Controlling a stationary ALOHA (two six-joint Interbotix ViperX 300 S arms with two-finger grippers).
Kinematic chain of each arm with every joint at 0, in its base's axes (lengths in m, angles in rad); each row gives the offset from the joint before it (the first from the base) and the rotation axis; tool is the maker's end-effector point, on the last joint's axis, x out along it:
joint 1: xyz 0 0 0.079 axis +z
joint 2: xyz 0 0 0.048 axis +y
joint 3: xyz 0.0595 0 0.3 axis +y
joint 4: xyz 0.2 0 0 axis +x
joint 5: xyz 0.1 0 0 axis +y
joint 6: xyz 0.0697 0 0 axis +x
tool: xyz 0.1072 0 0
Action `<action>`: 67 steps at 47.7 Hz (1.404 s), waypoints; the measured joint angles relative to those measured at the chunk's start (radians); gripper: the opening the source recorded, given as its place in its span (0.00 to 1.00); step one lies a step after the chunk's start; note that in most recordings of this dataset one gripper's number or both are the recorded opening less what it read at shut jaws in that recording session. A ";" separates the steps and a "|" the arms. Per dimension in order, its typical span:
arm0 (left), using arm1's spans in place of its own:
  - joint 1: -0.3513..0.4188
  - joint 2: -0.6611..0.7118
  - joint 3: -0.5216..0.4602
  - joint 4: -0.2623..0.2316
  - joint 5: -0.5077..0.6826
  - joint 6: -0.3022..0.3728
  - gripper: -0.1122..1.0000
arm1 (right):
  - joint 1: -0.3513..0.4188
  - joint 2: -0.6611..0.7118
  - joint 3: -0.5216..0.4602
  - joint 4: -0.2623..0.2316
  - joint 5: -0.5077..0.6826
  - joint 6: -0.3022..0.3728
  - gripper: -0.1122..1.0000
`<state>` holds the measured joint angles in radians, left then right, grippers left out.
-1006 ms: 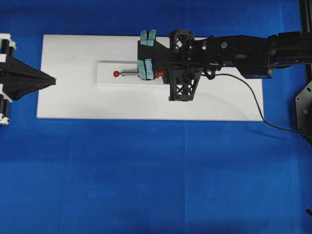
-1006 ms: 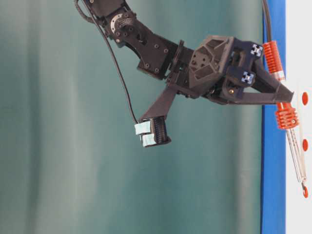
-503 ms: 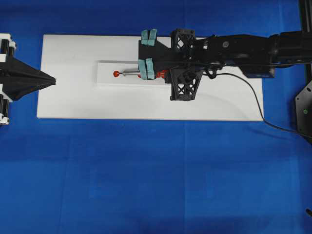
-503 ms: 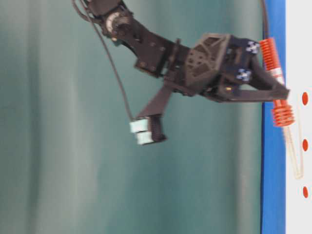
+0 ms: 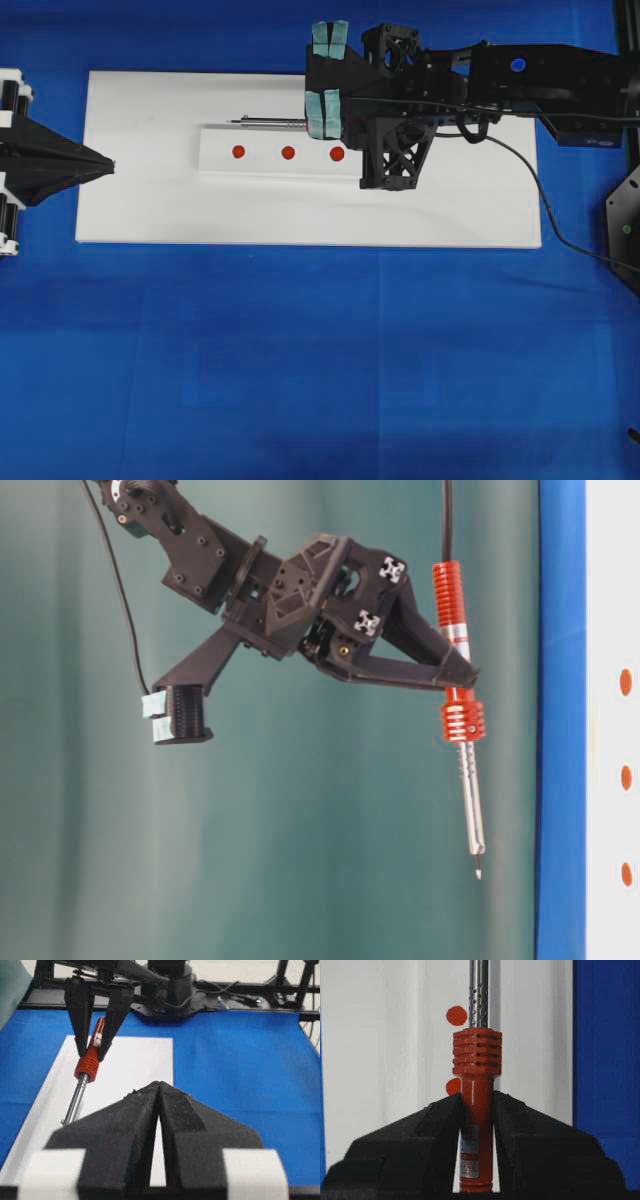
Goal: Touch the tip of the soldering iron to the mark.
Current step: 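Raise the iron with the right gripper and shift it rightward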
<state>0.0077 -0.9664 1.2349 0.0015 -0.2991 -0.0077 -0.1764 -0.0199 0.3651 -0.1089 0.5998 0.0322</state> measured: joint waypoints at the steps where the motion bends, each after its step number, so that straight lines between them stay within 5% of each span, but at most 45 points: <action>1: 0.000 0.000 0.000 0.000 0.000 0.000 0.10 | 0.000 0.000 -0.002 -0.002 0.000 0.000 0.16; 22: 0.000 0.000 -0.002 0.000 0.000 0.000 0.10 | 0.000 -0.015 0.014 -0.002 0.021 0.000 0.16; 67: 0.000 0.000 0.000 0.000 -0.002 0.000 0.10 | 0.000 -0.204 0.224 -0.003 0.026 0.012 0.16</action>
<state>0.0077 -0.9664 1.2349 0.0015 -0.3007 -0.0077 -0.1764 -0.2240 0.5890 -0.1120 0.6259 0.0445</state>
